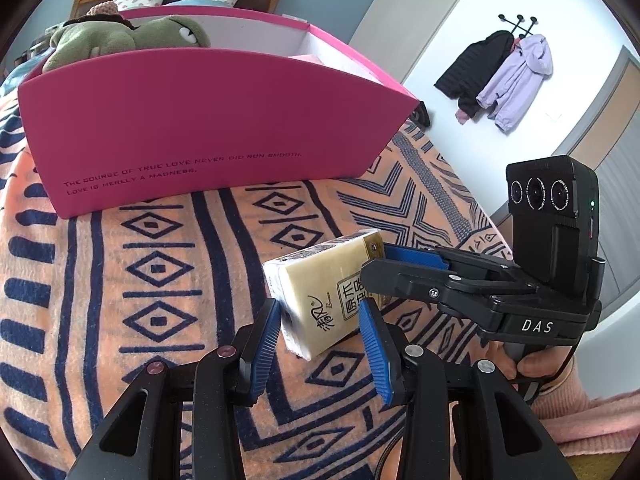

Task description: Organize objects

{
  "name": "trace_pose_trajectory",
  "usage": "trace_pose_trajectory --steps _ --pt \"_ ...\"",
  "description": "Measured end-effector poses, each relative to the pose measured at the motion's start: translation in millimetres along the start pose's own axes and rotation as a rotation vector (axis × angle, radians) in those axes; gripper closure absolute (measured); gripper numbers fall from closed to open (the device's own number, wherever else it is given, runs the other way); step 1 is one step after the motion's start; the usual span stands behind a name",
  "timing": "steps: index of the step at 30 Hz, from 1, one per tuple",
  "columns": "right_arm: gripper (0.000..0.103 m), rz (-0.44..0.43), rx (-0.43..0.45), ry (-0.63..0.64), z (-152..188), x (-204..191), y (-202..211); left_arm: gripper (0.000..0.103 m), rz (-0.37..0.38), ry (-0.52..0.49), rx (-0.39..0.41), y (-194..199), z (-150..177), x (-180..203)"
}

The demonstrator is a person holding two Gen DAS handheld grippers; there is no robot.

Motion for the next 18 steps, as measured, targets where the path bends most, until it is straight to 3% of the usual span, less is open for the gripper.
trace_pose_trajectory --steps 10,18 --pt "0.059 -0.015 -0.045 -0.065 6 16 -12 0.062 0.010 0.025 -0.035 -10 4 -8" --pt "0.059 -0.005 -0.046 -0.031 8 9 -13 0.062 0.007 0.012 -0.032 -10 4 -4"
Point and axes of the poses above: each gripper's, at about its wrist camera, not at the fingertips, and y roughly against the way its jaws point, x to its right, z to its underside, the point moved 6 cm from there along -y, roughly the way its jaws point, and after that the axes turned 3 degrees about y, right-handed, at the moved point
